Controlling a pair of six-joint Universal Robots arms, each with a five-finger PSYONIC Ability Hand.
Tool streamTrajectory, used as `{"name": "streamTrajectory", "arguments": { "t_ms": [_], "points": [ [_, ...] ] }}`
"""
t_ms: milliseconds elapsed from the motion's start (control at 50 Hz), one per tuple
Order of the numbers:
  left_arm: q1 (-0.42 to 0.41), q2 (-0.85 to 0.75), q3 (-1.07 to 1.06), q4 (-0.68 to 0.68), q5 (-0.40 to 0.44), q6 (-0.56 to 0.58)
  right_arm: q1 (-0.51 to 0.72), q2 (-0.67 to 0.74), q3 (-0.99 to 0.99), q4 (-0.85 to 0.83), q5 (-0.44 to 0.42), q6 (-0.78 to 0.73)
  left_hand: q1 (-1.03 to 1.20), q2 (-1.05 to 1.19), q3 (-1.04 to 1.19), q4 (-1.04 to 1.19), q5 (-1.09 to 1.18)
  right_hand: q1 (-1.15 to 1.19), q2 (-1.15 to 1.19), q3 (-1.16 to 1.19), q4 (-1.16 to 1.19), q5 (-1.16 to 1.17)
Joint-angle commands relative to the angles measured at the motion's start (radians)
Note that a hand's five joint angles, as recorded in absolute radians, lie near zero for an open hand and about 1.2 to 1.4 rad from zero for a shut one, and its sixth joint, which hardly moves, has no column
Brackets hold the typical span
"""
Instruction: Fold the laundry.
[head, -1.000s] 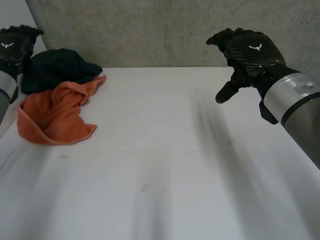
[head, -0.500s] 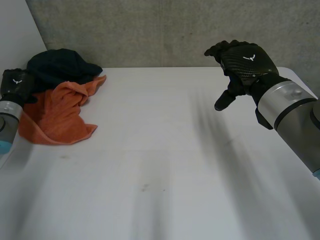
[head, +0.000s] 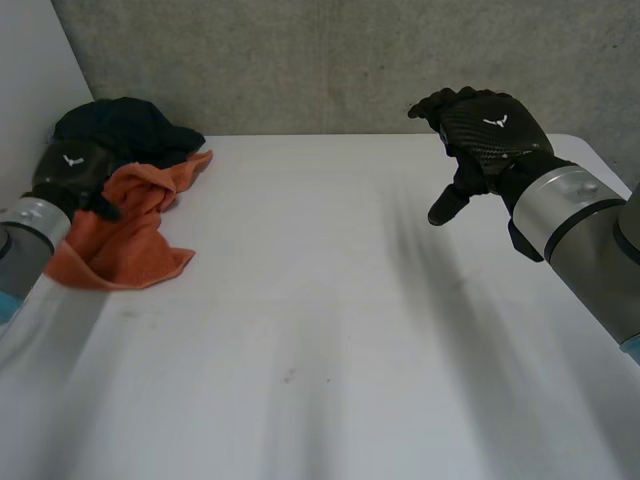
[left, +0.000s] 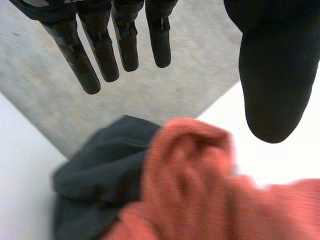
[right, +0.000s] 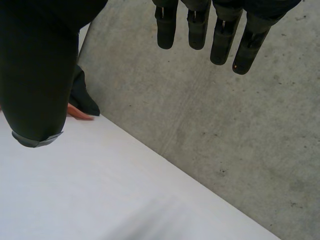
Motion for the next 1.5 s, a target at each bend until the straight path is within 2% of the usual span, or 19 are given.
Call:
{"name": "streamTrajectory", "arguments": {
  "t_ms": [20,40,80,140,220,420,580,680,860,940,960,1040,1100,1160,1240,1300,1360,1420,1500],
  "points": [
    [0.015,0.070,-0.069,-0.304,0.085,0.095,-0.019,-0.001,-0.001,0.000,0.000,-0.005,0.170,0.175,0.173,0.180,0.183,-0.021,-0.043,-0.039,-0.059,-0.054],
    [0.018,0.068,-0.071,-0.325,0.087,0.128,-0.025,-0.001,-0.001,0.000,0.000,-0.011,0.182,0.187,0.185,0.192,0.195,-0.021,-0.043,-0.039,-0.059,-0.054],
    [0.031,0.061,-0.083,-0.379,0.078,0.300,-0.025,-0.001,0.000,0.000,0.000,-0.012,0.209,0.213,0.212,0.218,0.221,-0.021,-0.043,-0.039,-0.059,-0.054],
    [0.061,0.036,-0.097,-0.381,0.068,0.452,-0.025,0.000,0.002,0.000,0.000,-0.014,0.183,0.187,0.186,0.192,0.195,-0.021,-0.043,-0.039,-0.059,-0.054],
    [0.093,0.004,-0.089,-0.379,0.041,0.568,-0.023,0.002,0.005,0.000,0.000,-0.014,0.165,0.169,0.168,0.174,0.177,-0.021,-0.043,-0.039,-0.059,-0.054],
    [0.123,-0.102,-0.034,-0.358,0.001,0.593,-0.020,0.002,0.008,-0.002,0.000,-0.014,0.174,0.178,0.177,0.183,0.186,-0.021,-0.043,-0.039,-0.059,-0.054],
    [0.136,-0.120,-0.028,-0.180,-0.037,0.585,-0.019,0.018,0.008,-0.002,0.000,-0.014,0.185,0.190,0.188,0.195,0.198,-0.021,-0.043,-0.039,-0.059,-0.054],
    [0.135,-0.149,-0.005,-0.145,-0.044,0.590,-0.017,0.025,0.008,-0.002,0.000,-0.014,0.223,0.228,0.226,0.233,0.236,-0.021,-0.043,-0.039,-0.059,-0.054],
    [0.127,-0.172,0.029,-0.138,-0.044,0.587,-0.017,0.028,0.008,-0.002,0.000,-0.015,0.525,0.530,0.528,0.535,0.538,-0.021,-0.043,-0.039,-0.059,-0.054],
    [0.118,-0.166,0.034,-0.134,-0.054,0.585,-0.016,0.031,0.008,-0.002,0.000,-0.015,0.839,0.844,0.842,0.849,0.851,-0.021,-0.043,-0.039,-0.059,-0.054],
    [0.113,-0.163,0.037,-0.125,-0.067,0.582,-0.016,0.031,0.008,-0.002,0.000,-0.015,1.002,1.007,1.005,1.012,1.015,-0.021,-0.043,-0.039,-0.059,-0.054],
    [0.075,-0.156,0.041,-0.062,-0.109,0.578,-0.016,0.031,0.008,-0.002,0.000,-0.015,1.004,1.009,1.007,1.013,1.016,-0.021,-0.043,-0.039,-0.059,-0.054],
    [0.040,-0.128,0.041,-0.031,-0.140,0.555,-0.017,0.031,0.003,0.000,0.002,-0.015,1.004,1.009,1.007,1.013,1.016,-0.021,-0.043,-0.039,-0.059,-0.054],
    [-0.014,-0.048,0.026,-0.014,-0.168,0.460,-0.023,0.029,-0.006,0.001,0.005,-0.015,1.004,1.009,1.007,1.013,1.016,-0.021,-0.043,-0.039,-0.059,-0.054],
    [-0.136,0.097,0.009,-0.019,-0.179,0.221,-0.045,0.023,-0.033,0.008,0.008,-0.023,1.004,1.009,1.007,1.013,1.016,-0.021,-0.043,-0.039,-0.059,-0.054],
    [-0.190,0.168,-0.003,-0.025,-0.176,0.122,-0.095,0.020,-0.072,0.044,0.009,-0.023,1.004,1.009,1.007,1.013,1.016,-0.021,-0.043,-0.039,-0.059,-0.054],
    [-0.299,0.287,-0.037,-0.058,-0.171,-0.028,-0.140,0.018,-0.110,0.084,0.011,-0.021,1.004,1.009,1.007,1.013,1.016,-0.021,-0.043,-0.039,-0.059,-0.054],
    [-0.385,0.337,-0.051,-0.097,-0.169,-0.103,-0.175,0.017,-0.145,0.115,0.011,-0.015,1.004,1.009,1.007,1.013,1.016,-0.021,-0.043,-0.039,-0.059,-0.054],
    [-0.570,0.360,-0.063,-0.175,-0.151,-0.220,-0.192,0.009,-0.172,0.132,0.011,-0.017,1.004,1.009,1.007,1.013,1.016,-0.021,-0.043,-0.039,-0.059,-0.054]
  ]
}}
